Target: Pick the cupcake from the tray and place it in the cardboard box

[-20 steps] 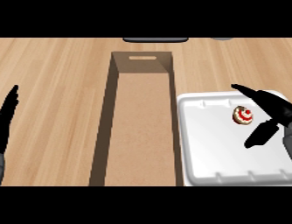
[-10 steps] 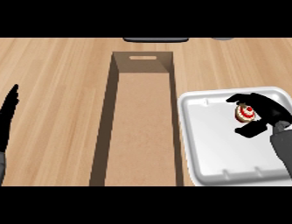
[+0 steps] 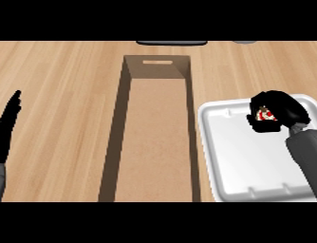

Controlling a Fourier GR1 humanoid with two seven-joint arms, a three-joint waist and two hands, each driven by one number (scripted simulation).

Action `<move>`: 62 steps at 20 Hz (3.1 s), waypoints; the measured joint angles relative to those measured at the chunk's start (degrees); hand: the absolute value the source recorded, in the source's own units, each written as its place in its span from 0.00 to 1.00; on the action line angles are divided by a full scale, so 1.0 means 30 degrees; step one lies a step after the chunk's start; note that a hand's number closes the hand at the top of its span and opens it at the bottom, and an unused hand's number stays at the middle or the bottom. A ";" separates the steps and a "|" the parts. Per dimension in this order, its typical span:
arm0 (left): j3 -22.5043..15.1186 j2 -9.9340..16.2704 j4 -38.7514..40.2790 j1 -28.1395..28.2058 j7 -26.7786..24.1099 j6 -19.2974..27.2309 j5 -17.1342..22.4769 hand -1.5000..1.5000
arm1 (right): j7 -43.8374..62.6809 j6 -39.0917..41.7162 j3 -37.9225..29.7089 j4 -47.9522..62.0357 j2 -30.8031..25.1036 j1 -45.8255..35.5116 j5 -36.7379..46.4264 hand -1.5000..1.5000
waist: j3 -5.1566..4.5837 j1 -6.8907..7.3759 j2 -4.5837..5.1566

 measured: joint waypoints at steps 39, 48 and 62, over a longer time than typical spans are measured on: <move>0.0321 -0.0438 -0.0948 0.0468 0.0650 -0.0056 -0.0665 0.50 | -0.6411 0.5248 -0.0555 -0.2160 0.5255 -0.9714 -0.5682 1.00 | -0.0030 -0.0295 -0.0178; 0.0497 -0.0558 -0.0314 0.0046 0.0251 -0.0335 -0.0738 0.50 | -0.2966 0.3630 0.1625 -0.0932 0.7984 -1.0737 -0.6505 1.00 | -0.0035 -0.0019 -0.0074; 0.0255 -0.0717 0.0008 -0.0654 0.0032 -0.0690 -0.1028 0.50 | -0.0309 -0.2031 0.8641 0.4520 0.8445 -1.2569 -1.2126 0.00 | -0.0042 0.0832 0.0097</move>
